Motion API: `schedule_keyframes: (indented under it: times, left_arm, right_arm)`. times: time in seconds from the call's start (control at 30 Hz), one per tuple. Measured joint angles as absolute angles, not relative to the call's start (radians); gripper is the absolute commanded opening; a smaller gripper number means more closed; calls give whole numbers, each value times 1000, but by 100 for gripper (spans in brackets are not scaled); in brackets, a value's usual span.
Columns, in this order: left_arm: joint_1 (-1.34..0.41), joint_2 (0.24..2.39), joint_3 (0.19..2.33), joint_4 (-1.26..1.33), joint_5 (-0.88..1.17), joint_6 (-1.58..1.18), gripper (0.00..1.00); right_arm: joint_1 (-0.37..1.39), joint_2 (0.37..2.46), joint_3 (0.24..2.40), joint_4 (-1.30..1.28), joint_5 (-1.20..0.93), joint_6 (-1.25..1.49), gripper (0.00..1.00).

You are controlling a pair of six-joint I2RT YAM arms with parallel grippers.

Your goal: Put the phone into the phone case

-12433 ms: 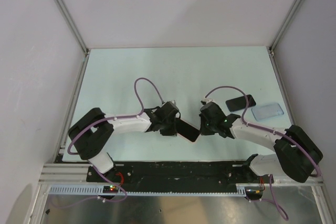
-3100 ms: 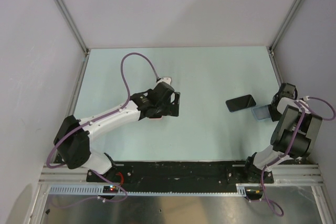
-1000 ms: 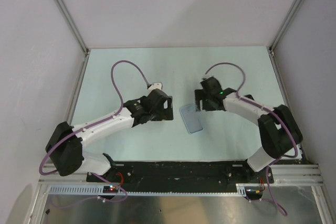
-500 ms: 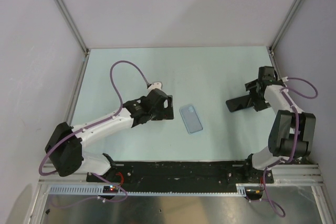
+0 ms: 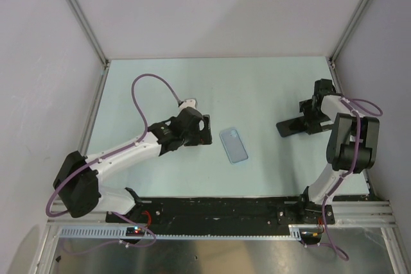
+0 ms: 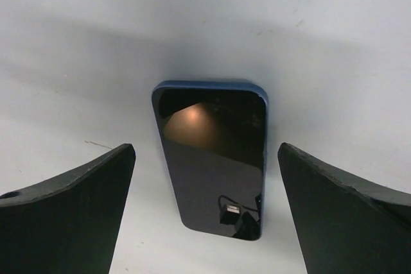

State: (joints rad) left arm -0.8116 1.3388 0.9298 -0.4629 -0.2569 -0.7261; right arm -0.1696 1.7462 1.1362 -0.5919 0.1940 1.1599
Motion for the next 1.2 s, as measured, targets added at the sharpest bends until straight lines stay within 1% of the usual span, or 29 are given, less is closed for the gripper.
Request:
schedule_keyframes:
  times: [0.27, 0.53, 0.87, 1.2]
  left_arm:
    - [-794, 1324, 912, -454, -253, -726, 100]
    - [-786, 1319, 911, -450, -248, -726, 100]
    - [-781, 1309, 896, -443, -235, -726, 100]
    - [-777, 1308, 896, -434, -228, -726, 100]
  right_arm:
    - [-140, 1813, 1230, -641, 209, 1168, 99]
    - [-98, 1892, 1338, -748, 258, 1179, 99]
    - [-78, 1921, 1379, -838, 278, 1187, 99]
    - [-69, 1923, 1381, -871, 281, 1187, 100]
